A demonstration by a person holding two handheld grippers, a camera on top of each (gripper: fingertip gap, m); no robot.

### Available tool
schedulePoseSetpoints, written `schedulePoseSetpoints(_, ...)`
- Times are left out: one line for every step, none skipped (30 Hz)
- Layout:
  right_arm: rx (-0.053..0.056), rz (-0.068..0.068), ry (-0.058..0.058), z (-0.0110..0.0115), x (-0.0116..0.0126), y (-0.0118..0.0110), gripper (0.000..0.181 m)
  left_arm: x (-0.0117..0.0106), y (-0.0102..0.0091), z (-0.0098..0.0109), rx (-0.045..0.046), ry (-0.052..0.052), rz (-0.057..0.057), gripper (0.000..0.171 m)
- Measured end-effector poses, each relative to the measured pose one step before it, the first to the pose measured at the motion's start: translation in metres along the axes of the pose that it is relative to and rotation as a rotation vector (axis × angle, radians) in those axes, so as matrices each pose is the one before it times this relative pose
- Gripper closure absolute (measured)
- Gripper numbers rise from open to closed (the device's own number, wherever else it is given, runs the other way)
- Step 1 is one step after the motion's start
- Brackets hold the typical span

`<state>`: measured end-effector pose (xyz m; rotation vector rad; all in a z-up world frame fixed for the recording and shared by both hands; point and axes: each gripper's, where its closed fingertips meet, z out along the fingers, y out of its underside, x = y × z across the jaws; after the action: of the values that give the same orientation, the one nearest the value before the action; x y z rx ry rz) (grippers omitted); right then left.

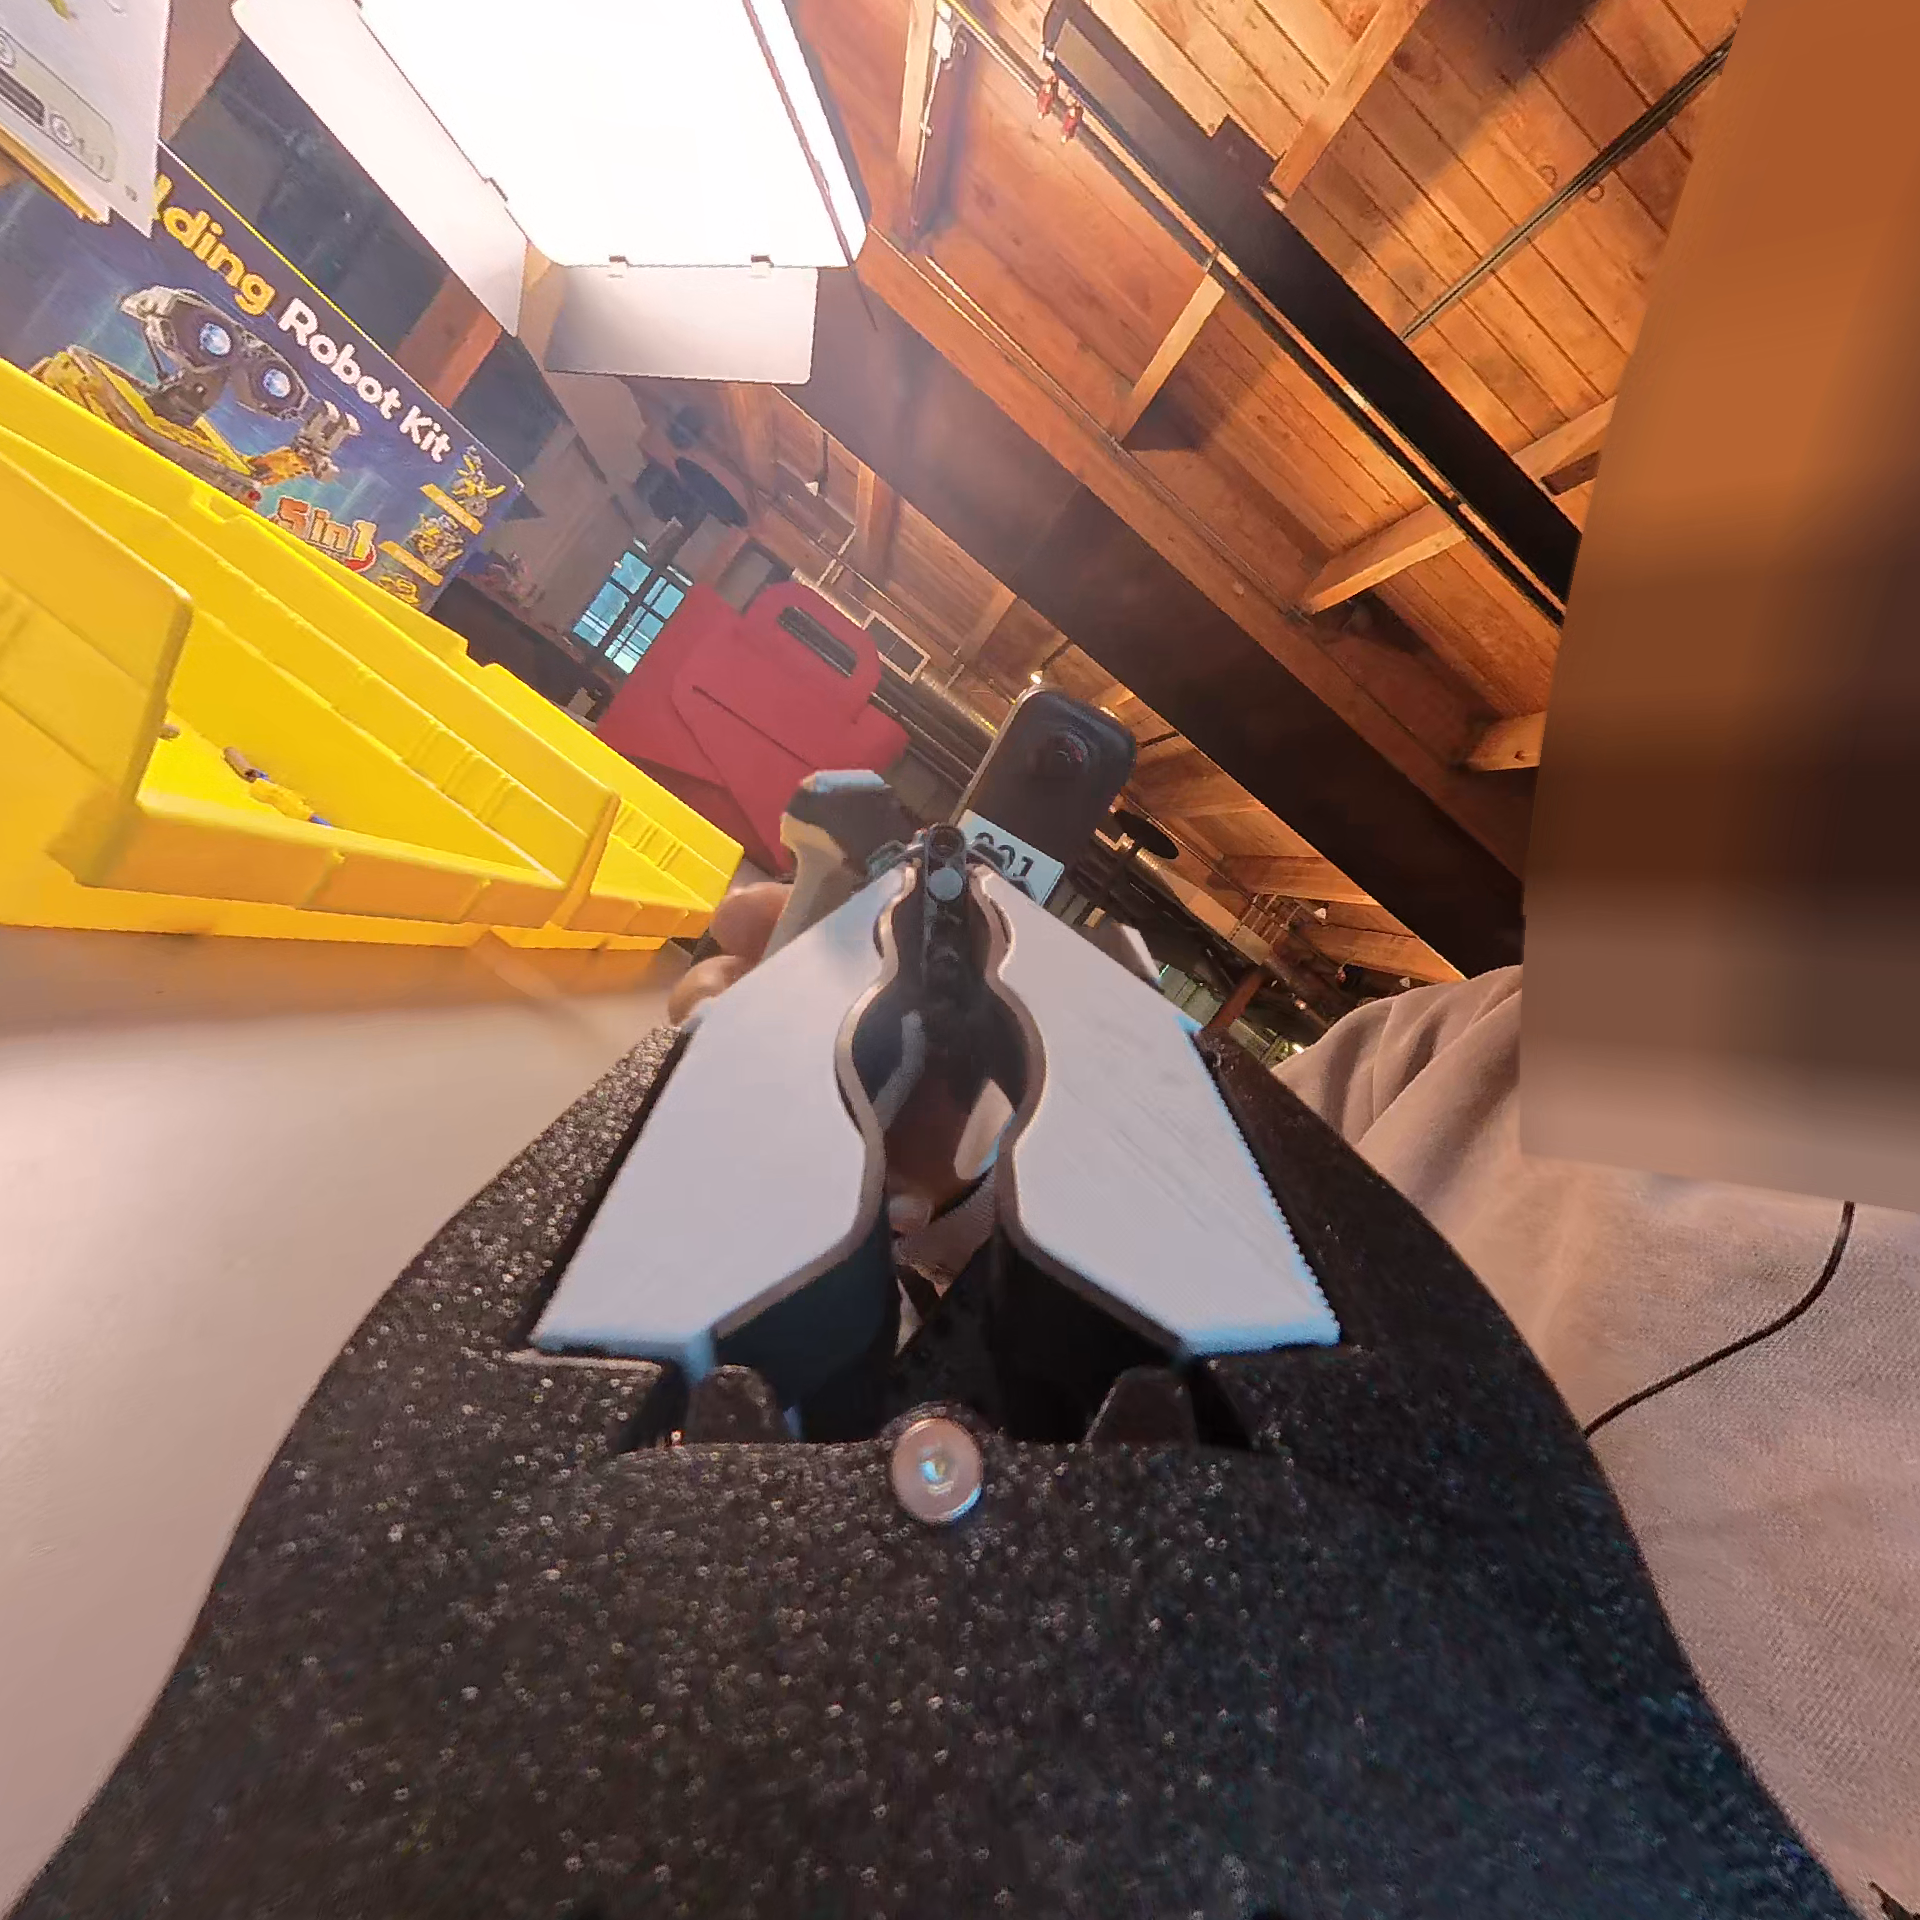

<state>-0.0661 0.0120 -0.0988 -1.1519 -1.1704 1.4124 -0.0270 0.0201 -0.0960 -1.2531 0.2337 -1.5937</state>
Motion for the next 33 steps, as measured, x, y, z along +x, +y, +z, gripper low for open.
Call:
schedulePoseSetpoints(-0.0173, -0.0019, -0.0007, 0.00152, -0.00126, 0.00170, 0.124, 0.00036, -0.00149, -0.00016, 0.01283, 0.0076, -0.0148, 0.165)
schedulePoseSetpoints(-0.0182, -0.0007, -0.0017, 0.00184, -0.00105, 0.00248, 0.118, -0.00001, -0.00115, -0.00008, 0.01094, 0.0074, -0.0198, 0.165)
schedulePoseSetpoints(-0.0036, 0.0000, 0.0127, 0.00126, 0.00132, 0.00135, 0.115, 0.00007, 0.00031, 0.00070, 0.00179, 0.0056, -0.0155, 0.165)
schedulePoseSetpoints(-0.0040, -0.0053, 0.0108, 0.00104, 0.00096, 0.00204, 0.115, 0.00156, 0.00141, 0.00147, -0.00363, 0.0104, -0.0088, 0.164)
schedulePoseSetpoints(0.0021, -0.0126, 0.0062, -0.00019, 0.00051, 0.00079, 0.118, 0.00186, 0.00115, 0.00159, -0.00220, 0.0100, -0.0083, 0.163)
schedulePoseSetpoints(0.0118, -0.0076, -0.0019, -0.00130, -0.00056, -0.00202, 0.119, 0.00064, 0.00111, 0.00102, -0.00586, 0.0053, -0.0143, 0.164)
schedulePoseSetpoints(0.0032, 0.0021, -0.0109, -0.00103, -0.00138, -0.00187, 0.121, -0.00054, 0.00475, 0.00105, -0.03031, 0.0032, -0.0169, 0.165)
schedulePoseSetpoints(0.0112, 0.0054, -0.0197, -0.00068, -0.00281, -0.00332, 0.121, 0.00009, 0.00661, 0.00130, -0.03824, 0.0071, -0.0123, 0.165)
schedulePoseSetpoints(0.0050, -0.0005, -0.0073, -0.00054, -0.00102, -0.00228, 0.116, 0.00330, 0.00291, 0.00113, -0.01241, 0.0242, -0.0106, 0.165)
schedulePoseSetpoints(-0.0134, -0.0063, -0.0202, 0.00035, -0.00329, 0.00085, 0.115, 0.00367, -0.00123, 0.00044, 0.00873, 0.0228, -0.0077, 0.165)
schedulePoseSetpoints(-0.0263, -0.0137, -0.0164, 0.00090, -0.00311, 0.00371, 0.117, 0.00273, -0.00165, 0.00023, 0.00551, 0.0167, -0.0030, 0.165)
schedulePoseSetpoints(-0.0148, -0.0185, -0.0036, 0.00086, -0.00185, 0.00310, 0.122, 0.00140, -0.00188, 0.00007, 0.00439, 0.0084, -0.0026, 0.165)
schedulePoseSetpoints(0.0152, -0.0073, 0.0075, 0.00002, -0.00032, -0.00143, 0.126, -0.00087, -0.00033, 0.00000, -0.00213, -0.0061, -0.0035, 0.165)
schedulePoseSetpoints(0.0140, -0.0038, -0.0024, -0.00013, -0.00146, -0.00190, 0.132, -0.00200, 0.00100, -0.00023, -0.00663, -0.0123, -0.0045, 0.165)
schedulePoseSetpoints(-0.0016, -0.0072, -0.0011, 0.00015, -0.00103, -0.00023, 0.136, -0.00109, 0.00056, -0.00069, -0.00070, -0.0042, -0.0069, 0.165)
schedulePoseSetpoints(-0.0114, -0.0085, 0.0021, 0.00015, 0.00023, 0.00105, 0.136, -0.00062, 0.00017, -0.00069, 0.00156, -0.0033, -0.0065, 0.165)
schedulePoseSetpoints(-0.0046, -0.0035, 0.0014, 0.00002, 0.00028, 0.00046, 0.136, -0.00076, 0.00007, -0.00017, 0.00120, -0.0063, 0.0017, 0.165)
schedulePoseSetpoints(-0.0027, 0.0034, -0.0003, 0.00005, 0.00016, 0.00020, 0.136, -0.00059, -0.00035, -0.00022, 0.00044, -0.0064, 0.0031, 0.165)
schedulePoseSetpoints(-0.0044, 0.0080, 0.0023, -0.00002, 0.00061, 0.00023, 0.137, -0.00112, -0.00062, -0.00043, -0.00001, -0.0079, 0.0006, 0.165)
schedulePoseSetpoints(-0.0086, 0.0005, 0.0080, 0.00002, 0.00107, 0.00073, 0.136, -0.00123, -0.00017, -0.00070, -0.00190, -0.0072, 0.0007, 0.164)
schedulePoseSetpoints(-0.0055, -0.0057, 0.0053, 0.00011, 0.00060, 0.00039, 0.136, -0.00050, -0.00031, -0.00049, 0.00059, -0.0060, 0.0038, 0.165)
schedulePoseSetpoints(-0.0033, -0.0020, 0.0041, 0.00001, 0.00055, -0.00003, 0.135, -0.00042, -0.00033, -0.00025, 0.00176, -0.0080, 0.0056, 0.165)
schedulePoseSetpoints(-0.0034, -0.0025, 0.0038, 0.00007, 0.00075, -0.00002, 0.134, -0.00091, -0.00060, -0.00020, 0.00219, -0.0138, 0.0109, 0.165)
schedulePoseSetpoints(-0.0023, -0.0039, 0.0069, -0.00017, 0.00134, -0.00009, 0.131, -0.00068, -0.00056, -0.00014, 0.00199, -0.0130, 0.0132, 0.165)
schedulePoseSetpoints(-0.0011, -0.0036, 0.0022, -0.00028, 0.00063, -0.00026, 0.130, -0.00030, -0.00035, 0.00020, 0.00127, -0.0070, 0.0022, 0.165)
schedulePoseSetpoints(-0.0007, -0.0021, 0.0024, -0.00015, 0.00058, -0.00030, 0.129, -0.00020, -0.00011, 0.00035, 0.00350, -0.0017, -0.0092, 0.165)
schedulePoseSetpoints(-0.0009, -0.0068, 0.0000, -0.00030, 0.00005, -0.00019, 0.130, 0.00011, 0.00062, 0.00027, 0.00106, 0.0053, -0.0147, 0.165)
schedulePoseSetpoints(-0.0029, -0.0046, -0.0099, -0.00026, -0.00146, 0.00040, 0.132, 0.00029, 0.00157, 0.00010, -0.00510, 0.0090, -0.0132, 0.165)
schedulePoseSetpoints(-0.0017, 0.0034, -0.0178, -0.00021, -0.00234, 0.00084, 0.135, 0.00061, 0.00152, 0.00015, -0.00592, 0.0088, -0.0064, 0.165)
schedulePoseSetpoints(0.0113, 0.0011, -0.0178, -0.00047, -0.00258, -0.00041, 0.138, 0.00171, 0.00141, 0.00052, -0.00745, 0.0123, -0.0047, 0.165)
schedulePoseSetpoints(0.0145, 0.0061, -0.0173, -0.00065, -0.00243, -0.00068, 0.139, 0.00144, 0.00102, 0.00063, -0.00683, 0.0102, -0.0053, 0.164)
schedulePoseSetpoints(0.0123, 0.0096, -0.0194, -0.00087, -0.00218, -0.00109, 0.140, 0.00134, 0.00123, 0.00029, -0.00926, 0.0141, -0.0152, 0.164)
schedulePoseSetpoints(0.0089, 0.0128, -0.0265, -0.00080, -0.00264, -0.00075, 0.140, 0.00118, 0.00100, -0.00009, -0.00810, 0.0196, -0.0280, 0.164)
